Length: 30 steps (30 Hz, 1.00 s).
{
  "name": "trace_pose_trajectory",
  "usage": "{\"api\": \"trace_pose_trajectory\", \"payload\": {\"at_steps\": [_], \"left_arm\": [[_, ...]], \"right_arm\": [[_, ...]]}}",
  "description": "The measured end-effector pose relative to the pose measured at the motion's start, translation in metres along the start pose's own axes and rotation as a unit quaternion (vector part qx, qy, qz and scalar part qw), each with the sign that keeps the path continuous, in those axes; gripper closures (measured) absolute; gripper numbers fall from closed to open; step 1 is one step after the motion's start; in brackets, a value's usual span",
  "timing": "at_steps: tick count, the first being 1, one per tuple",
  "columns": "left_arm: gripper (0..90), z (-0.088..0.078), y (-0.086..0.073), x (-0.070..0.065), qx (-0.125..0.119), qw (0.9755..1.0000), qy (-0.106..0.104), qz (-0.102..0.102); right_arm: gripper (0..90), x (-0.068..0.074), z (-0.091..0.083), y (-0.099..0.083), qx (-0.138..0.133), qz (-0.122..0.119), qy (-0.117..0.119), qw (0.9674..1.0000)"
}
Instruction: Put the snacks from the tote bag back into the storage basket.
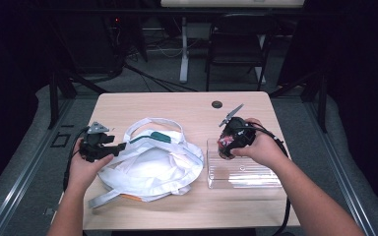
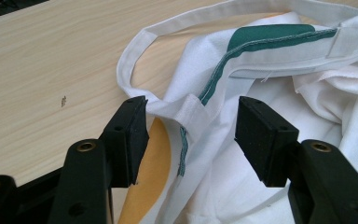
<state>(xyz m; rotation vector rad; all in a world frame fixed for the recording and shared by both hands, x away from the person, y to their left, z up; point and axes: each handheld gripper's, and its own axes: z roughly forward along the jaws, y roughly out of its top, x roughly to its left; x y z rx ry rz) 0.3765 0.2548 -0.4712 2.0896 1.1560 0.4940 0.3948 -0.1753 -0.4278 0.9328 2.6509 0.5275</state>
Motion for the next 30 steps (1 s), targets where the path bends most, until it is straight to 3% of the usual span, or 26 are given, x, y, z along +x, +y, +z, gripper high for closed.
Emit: {"api": "trace_pose_trajectory", "payload": {"at_steps": [12,20,30], "left_arm": [[43.8,0.001,0.0,0.0,0.001,1.0,0.0,-0.002],[43.7,0.002,-0.001,-0.001,-0.004,1.0,0.005,-0.002],[43.8,0.002,-0.001,-0.001,0.0,1.0,0.001,-0.001]], "right_arm": [[25.1,0.0,0.008,-0.006,-0.001,0.008,0.001,1.0],[25.1,0.001,0.019,-0.009,0.012,-0.002,0.005,0.9999],[25.2,0.004,0.034,-0.01,-0.001,0.009,0.013,0.9999]]}}
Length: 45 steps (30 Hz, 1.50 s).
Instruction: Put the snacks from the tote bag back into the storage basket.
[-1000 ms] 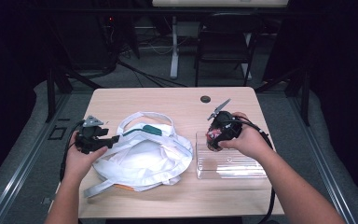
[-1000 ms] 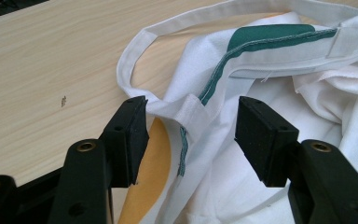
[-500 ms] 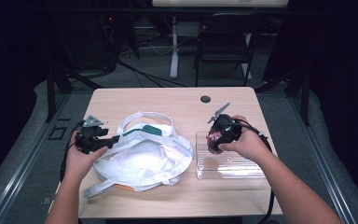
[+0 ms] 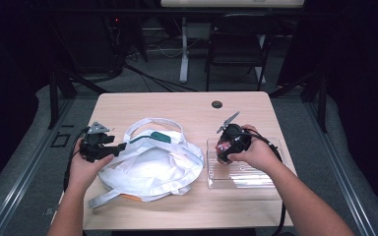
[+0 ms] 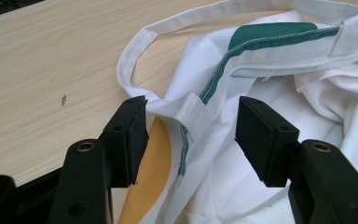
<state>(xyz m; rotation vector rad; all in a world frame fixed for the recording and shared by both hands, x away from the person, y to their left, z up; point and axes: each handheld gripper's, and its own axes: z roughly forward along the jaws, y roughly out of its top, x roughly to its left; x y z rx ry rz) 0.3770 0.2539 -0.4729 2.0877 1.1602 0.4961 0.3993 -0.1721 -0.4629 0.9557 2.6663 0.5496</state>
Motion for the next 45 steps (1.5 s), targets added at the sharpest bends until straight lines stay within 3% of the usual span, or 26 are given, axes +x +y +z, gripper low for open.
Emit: {"api": "trace_pose_trajectory", "payload": {"at_steps": [2,16,45], "left_arm": [[43.7,0.0,0.0,0.0,0.003,1.0,-0.001,0.002],[43.7,0.001,0.0,0.0,0.004,1.0,0.0,0.003],[43.7,0.002,-0.001,0.0,0.004,1.0,0.003,0.002]], "right_arm": [[25.1,-0.001,0.001,0.001,0.01,-0.01,0.001,0.9999],[25.1,-0.001,0.017,0.0,0.006,-0.009,0.0,0.9999],[25.1,0.001,0.046,0.006,0.029,-0.021,0.004,0.9993]]}}
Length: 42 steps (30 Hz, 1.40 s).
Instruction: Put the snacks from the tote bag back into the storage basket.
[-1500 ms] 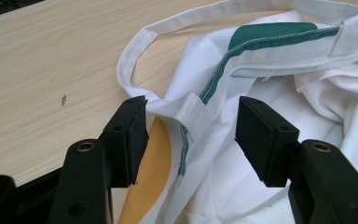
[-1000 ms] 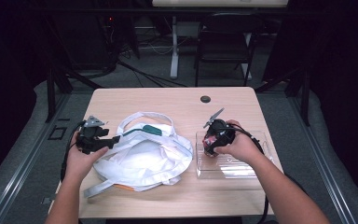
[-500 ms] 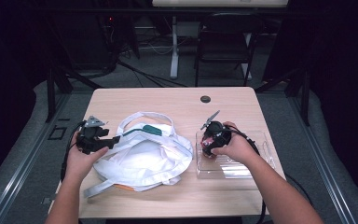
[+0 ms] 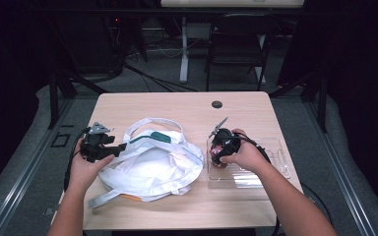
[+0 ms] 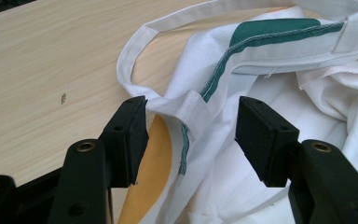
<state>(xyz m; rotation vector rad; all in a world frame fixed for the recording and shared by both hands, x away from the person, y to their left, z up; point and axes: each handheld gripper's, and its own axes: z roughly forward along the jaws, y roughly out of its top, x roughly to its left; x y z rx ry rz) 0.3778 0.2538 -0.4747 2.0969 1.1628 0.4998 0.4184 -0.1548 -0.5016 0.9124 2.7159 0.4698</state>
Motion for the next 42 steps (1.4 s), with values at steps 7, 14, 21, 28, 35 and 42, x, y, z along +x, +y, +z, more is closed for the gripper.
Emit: {"api": "trace_pose_trajectory", "payload": {"at_steps": [7,14,21,28,35,42], "left_arm": [[43.7,0.0,0.0,0.0,0.003,1.0,-0.001,0.001],[43.7,0.001,0.0,-0.001,0.006,1.0,-0.002,0.003],[43.7,0.003,0.0,-0.001,0.008,1.0,-0.002,0.003],[43.7,0.003,-0.001,-0.002,0.006,1.0,-0.002,0.002],[43.7,0.002,-0.001,-0.002,0.005,1.0,-0.002,0.002],[43.7,0.003,-0.001,-0.002,0.005,1.0,-0.001,0.002]], "right_arm": [[25.1,-0.001,0.003,-0.003,-0.002,0.006,0.01,0.9999],[24.9,-0.004,0.004,-0.005,-0.005,0.015,0.022,0.9996],[24.3,-0.006,0.005,-0.008,-0.013,0.024,0.022,0.9994],[24.3,-0.005,0.004,-0.009,-0.018,0.033,0.019,0.9991],[23.8,-0.006,0.002,-0.009,-0.007,0.038,0.02,0.9991],[24.2,-0.006,-0.002,-0.011,-0.009,0.042,0.018,0.9989]]}}
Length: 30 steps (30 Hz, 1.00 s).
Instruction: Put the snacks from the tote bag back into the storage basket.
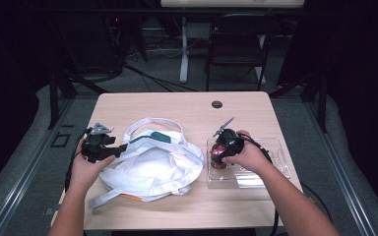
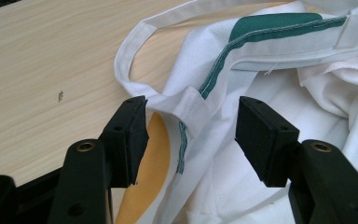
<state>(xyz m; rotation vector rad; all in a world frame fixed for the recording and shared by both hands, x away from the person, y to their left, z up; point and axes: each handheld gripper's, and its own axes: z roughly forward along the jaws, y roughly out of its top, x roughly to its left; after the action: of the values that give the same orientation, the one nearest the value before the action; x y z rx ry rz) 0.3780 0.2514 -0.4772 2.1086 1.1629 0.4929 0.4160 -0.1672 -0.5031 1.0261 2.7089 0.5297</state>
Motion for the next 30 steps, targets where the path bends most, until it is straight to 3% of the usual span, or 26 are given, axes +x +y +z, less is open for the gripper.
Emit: {"api": "trace_pose_trajectory", "payload": {"at_steps": [6,12,14,20,21,30], "left_arm": [[43.7,-0.001,0.0,0.0,0.001,1.0,0.0,0.001],[43.7,-0.001,0.0,0.0,0.001,1.0,0.0,0.002],[43.7,-0.001,0.0,0.001,0.001,1.0,0.0,0.002],[43.6,0.0,0.0,0.0,0.001,1.0,0.002,0.003],[43.6,-0.001,0.0,0.0,0.004,1.0,0.005,0.006],[43.6,0.0,0.0,-0.001,0.004,1.0,0.006,0.005]], "right_arm": [[24.4,0.002,-0.002,-0.002,-0.01,0.009,-0.002,0.9999],[24.5,0.0,-0.007,-0.004,-0.002,0.007,0.001,1.0],[24.7,0.001,-0.008,-0.006,-0.013,0.014,0.0,0.9998],[26.3,0.001,-0.011,-0.008,-0.001,0.013,-0.003,0.9999],[26.5,0.002,-0.01,-0.009,-0.009,0.023,-0.001,0.9997],[27.0,-0.002,-0.011,-0.01,-0.007,0.013,0.005,0.9999]]}}
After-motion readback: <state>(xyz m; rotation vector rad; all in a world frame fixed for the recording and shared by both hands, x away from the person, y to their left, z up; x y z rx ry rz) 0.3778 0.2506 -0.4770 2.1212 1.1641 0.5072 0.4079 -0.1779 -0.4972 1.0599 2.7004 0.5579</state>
